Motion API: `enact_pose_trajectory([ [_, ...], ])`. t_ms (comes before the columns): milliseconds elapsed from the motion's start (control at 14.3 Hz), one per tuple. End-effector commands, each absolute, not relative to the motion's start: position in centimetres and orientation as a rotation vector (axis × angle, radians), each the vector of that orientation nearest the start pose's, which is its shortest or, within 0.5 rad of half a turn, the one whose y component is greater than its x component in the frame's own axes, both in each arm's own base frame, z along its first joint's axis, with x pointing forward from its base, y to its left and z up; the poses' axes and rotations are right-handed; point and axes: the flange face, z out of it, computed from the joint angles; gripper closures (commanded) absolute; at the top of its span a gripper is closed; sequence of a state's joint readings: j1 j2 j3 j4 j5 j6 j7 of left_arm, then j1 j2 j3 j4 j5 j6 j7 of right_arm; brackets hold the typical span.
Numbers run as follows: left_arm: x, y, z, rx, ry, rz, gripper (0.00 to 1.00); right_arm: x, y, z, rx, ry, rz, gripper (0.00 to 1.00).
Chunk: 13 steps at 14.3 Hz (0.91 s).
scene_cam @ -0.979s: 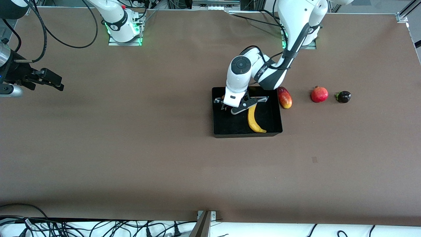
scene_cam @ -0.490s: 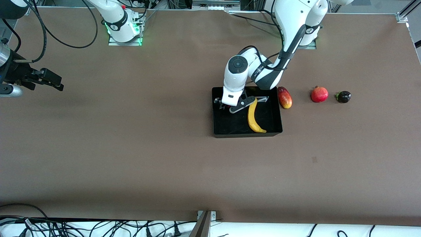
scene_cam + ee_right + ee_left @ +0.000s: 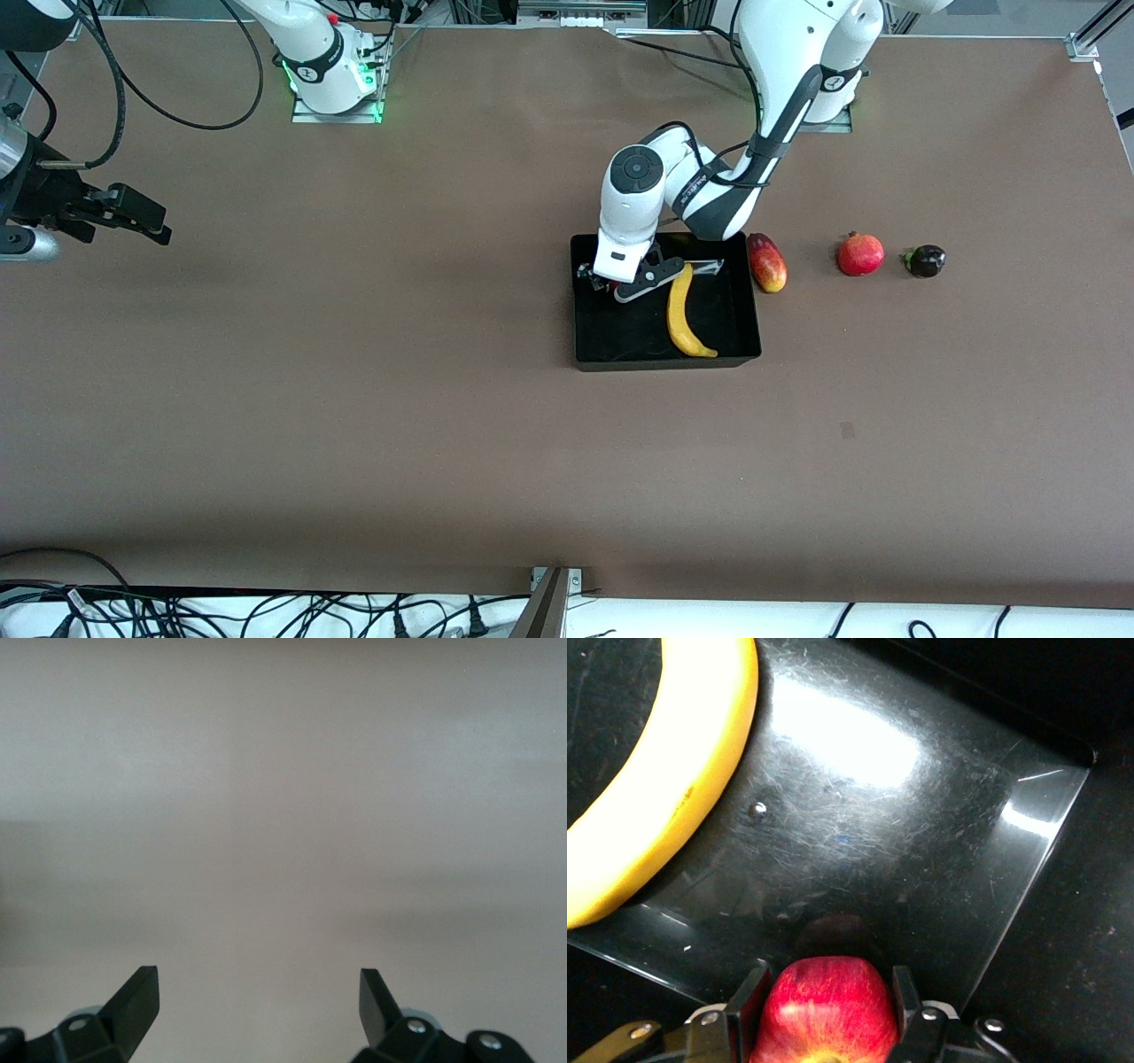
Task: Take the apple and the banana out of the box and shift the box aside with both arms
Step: 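Lower the left gripper and grasp the red apple inside the tray, then lift the apple out of the tray and carry it past the mango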
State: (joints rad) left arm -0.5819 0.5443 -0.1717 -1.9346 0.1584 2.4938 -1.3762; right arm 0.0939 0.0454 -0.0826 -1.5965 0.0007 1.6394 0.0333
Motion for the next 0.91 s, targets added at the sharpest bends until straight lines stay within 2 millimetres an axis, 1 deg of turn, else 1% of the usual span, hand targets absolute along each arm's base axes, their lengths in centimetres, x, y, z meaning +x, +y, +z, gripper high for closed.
enact_pose_trajectory([
  [0, 46.0, -42.7, 20.7, -3.047, -0.804, -0.055, 1.00, 57.4, 0.7, 59.6, -3.151, 0.038, -0.005, 0.00],
  [140, 46.8, -42.5, 22.0, -3.042, -0.795, -0.063, 1.00, 57.4, 0.7, 59.6, -3.151, 0.035, -0.005, 0.00],
  [210, 47.7, -42.2, 23.3, -3.023, -0.790, -0.057, 1.00, 57.4, 0.7, 59.7, -3.151, 0.038, -0.008, 0.00],
  [280, 48.8, -41.7, 24.8, -3.009, -0.776, -0.033, 1.00, 57.4, 0.8, 59.7, -3.149, 0.043, -0.008, 0.00],
  [350, 50.3, -41.0, 26.9, -3.000, -0.775, -0.010, 1.00, 57.4, 1.1, 59.7, -3.151, 0.036, -0.006, 0.00],
  [490, 53.3, -39.2, 30.6, -3.015, -0.759, 0.056, 1.00, 57.4, 1.1, 59.7, -3.151, 0.033, -0.008, 0.00],
  [559, 55.4, -36.3, 32.8, -3.014, -0.745, 0.060, 1.00, 57.4, 1.2, 59.7, -3.151, 0.031, -0.008, 0.00],
  [629, 57.4, -32.6, 34.7, -3.024, -0.708, 0.065, 1.00, 57.4, 1.2, 59.7, -3.151, 0.035, -0.008, 0.00],
  [699, 58.8, -29.4, 36.0, -3.052, -0.652, 0.093, 1.00, 57.4, 1.2, 59.7, -3.151, 0.035, -0.008, 0.00],
  [769, 60.5, -25.1, 36.7, -3.071, -0.580, 0.106, 1.00, 57.4, 1.1, 59.6, -3.151, 0.031, -0.006, 0.00],
  [839, 62.1, -21.6, 37.0, -3.088, -0.504, 0.103, 1.00, 57.4, 1.0, 59.7, -3.153, 0.033, -0.008, 0.00],
])
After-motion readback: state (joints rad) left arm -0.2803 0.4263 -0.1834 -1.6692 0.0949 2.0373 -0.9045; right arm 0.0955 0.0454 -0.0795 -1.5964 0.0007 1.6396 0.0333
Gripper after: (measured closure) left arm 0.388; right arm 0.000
